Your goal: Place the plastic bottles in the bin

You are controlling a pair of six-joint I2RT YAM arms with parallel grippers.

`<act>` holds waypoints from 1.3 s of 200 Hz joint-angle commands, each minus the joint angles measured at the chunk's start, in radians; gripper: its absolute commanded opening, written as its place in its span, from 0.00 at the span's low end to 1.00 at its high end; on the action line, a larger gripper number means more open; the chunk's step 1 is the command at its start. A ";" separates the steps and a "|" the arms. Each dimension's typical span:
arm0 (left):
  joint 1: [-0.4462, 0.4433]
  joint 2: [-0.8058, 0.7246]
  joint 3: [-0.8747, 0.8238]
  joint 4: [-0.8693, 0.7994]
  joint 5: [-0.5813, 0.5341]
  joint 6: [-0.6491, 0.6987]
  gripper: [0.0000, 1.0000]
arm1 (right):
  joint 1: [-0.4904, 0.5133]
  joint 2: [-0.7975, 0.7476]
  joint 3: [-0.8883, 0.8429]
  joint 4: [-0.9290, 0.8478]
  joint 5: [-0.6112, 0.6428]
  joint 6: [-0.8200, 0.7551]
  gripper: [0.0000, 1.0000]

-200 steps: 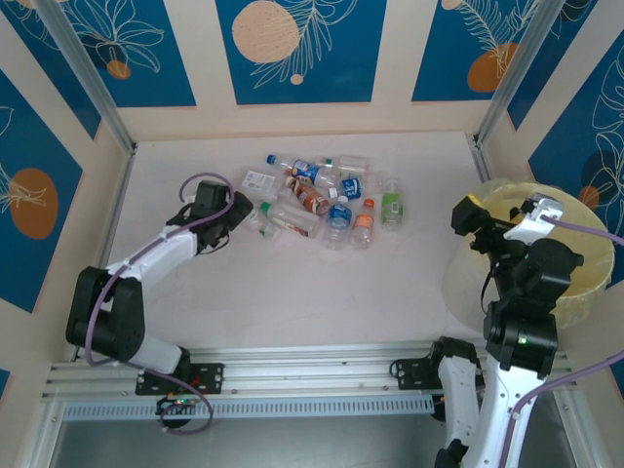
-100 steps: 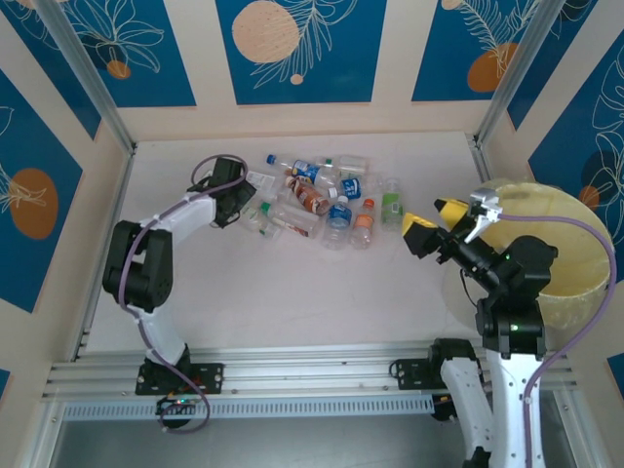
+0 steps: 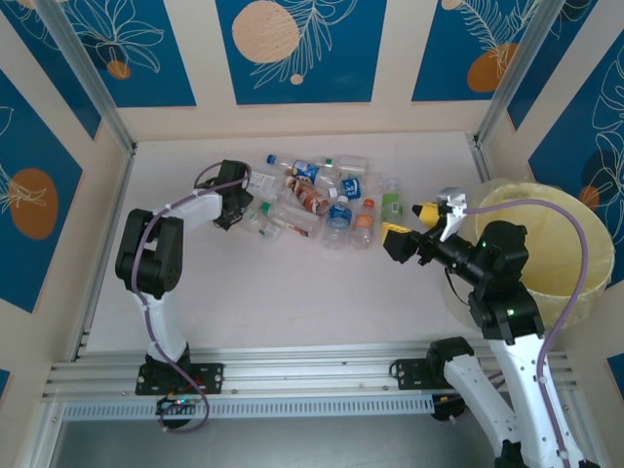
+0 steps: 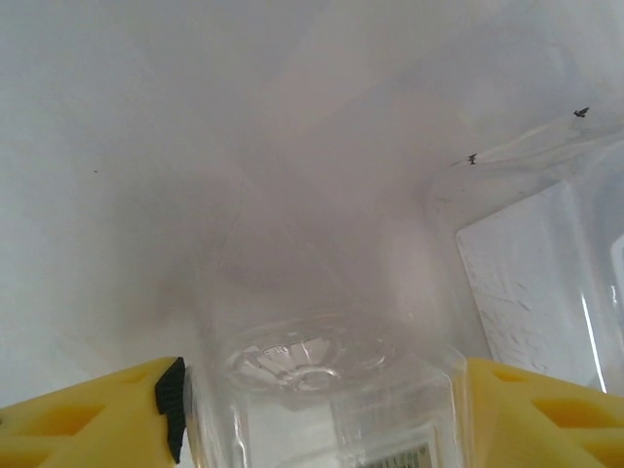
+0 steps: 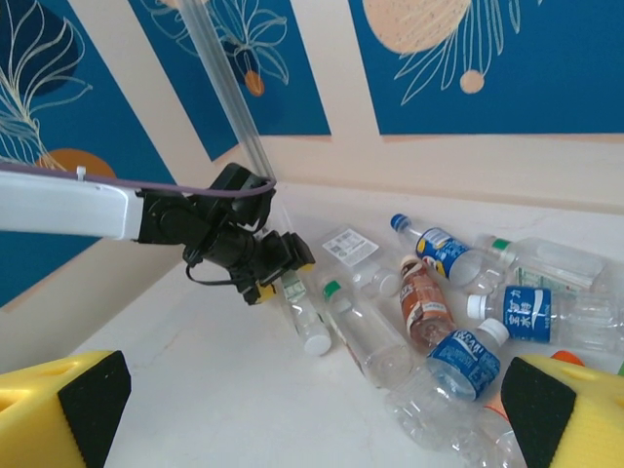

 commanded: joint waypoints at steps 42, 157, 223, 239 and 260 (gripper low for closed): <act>0.019 0.001 -0.060 0.053 0.010 -0.030 0.44 | 0.138 0.073 0.013 0.024 0.104 -0.089 1.00; -0.079 -0.484 -0.347 0.521 0.339 0.394 0.32 | 0.239 0.262 0.017 0.135 0.323 0.075 1.00; -0.239 -0.445 -0.157 0.718 0.737 0.509 0.35 | 0.245 0.481 0.100 0.219 0.035 0.314 1.00; -0.268 -0.439 -0.133 0.715 0.747 0.522 0.37 | 0.256 0.525 0.106 0.275 0.000 0.351 0.99; -0.296 -0.434 -0.116 0.697 0.745 0.539 0.37 | 0.278 0.563 0.114 0.332 0.005 0.354 1.00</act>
